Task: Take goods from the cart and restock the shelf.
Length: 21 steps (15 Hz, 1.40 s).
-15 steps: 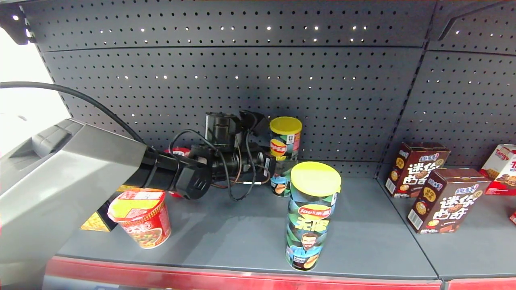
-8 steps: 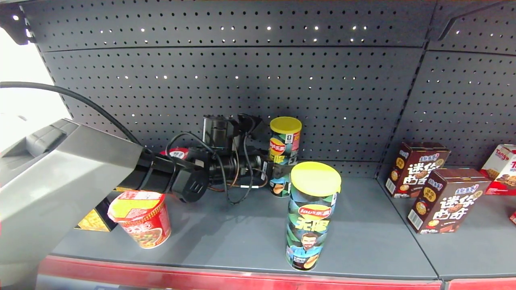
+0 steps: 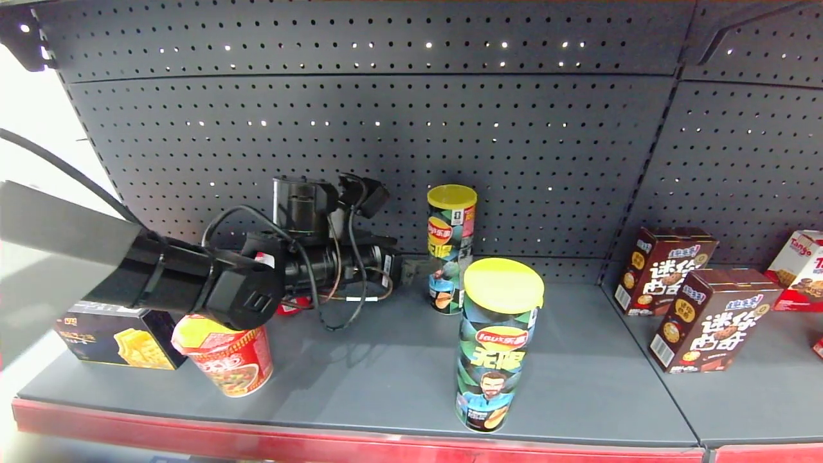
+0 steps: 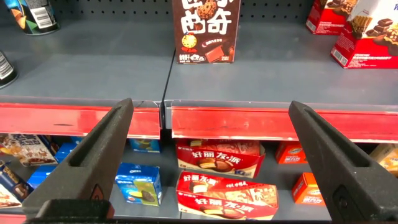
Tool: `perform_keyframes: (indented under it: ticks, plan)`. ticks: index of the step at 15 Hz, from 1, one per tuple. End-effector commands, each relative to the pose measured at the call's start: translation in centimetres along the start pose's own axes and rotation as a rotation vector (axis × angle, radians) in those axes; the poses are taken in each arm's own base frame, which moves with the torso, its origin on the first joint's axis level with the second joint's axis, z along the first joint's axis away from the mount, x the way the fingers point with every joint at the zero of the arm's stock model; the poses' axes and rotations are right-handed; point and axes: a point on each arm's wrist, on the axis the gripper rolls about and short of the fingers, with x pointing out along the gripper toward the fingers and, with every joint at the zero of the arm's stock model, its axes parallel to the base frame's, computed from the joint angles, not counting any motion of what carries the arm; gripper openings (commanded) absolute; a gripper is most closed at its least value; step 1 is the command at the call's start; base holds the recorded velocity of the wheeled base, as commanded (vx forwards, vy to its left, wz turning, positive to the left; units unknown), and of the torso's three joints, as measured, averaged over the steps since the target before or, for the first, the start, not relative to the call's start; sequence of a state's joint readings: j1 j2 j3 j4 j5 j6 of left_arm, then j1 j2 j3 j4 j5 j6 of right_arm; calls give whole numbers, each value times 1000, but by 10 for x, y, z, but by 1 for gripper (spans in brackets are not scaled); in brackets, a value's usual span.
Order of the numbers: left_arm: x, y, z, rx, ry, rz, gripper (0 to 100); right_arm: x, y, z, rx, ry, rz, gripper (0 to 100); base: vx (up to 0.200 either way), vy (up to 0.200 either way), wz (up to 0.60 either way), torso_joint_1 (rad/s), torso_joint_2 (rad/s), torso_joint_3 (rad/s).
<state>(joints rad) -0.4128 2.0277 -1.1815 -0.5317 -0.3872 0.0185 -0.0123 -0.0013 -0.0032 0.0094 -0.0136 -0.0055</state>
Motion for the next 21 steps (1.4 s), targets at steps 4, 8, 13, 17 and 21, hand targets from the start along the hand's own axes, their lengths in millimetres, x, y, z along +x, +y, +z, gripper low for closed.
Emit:
perform_keyframes:
  ticks: [4, 8, 13, 17, 21]
  plan:
    - [-62, -10, 46, 29, -134, 101, 100, 0, 0, 0, -1, 1, 0, 100, 0, 0, 0, 0, 0, 0]
    - [-128, -16, 60, 7, -223, 299, 100, 0, 0, 0, -1, 1, 0, 100, 0, 0, 0, 0, 0, 0]
    - [-207, -34, 60, -34, -313, 495, 100, 0, 0, 0, -1, 1, 0, 100, 0, 0, 0, 0, 0, 0]
    - [-290, -71, 10, -175, -279, 606, 100, 0, 0, 0, -1, 1, 0, 100, 0, 0, 0, 0, 0, 0]
    - [-346, -122, -67, -192, -277, 682, 100, 0, 0, 0, -1, 1, 0, 100, 0, 0, 0, 0, 0, 0]
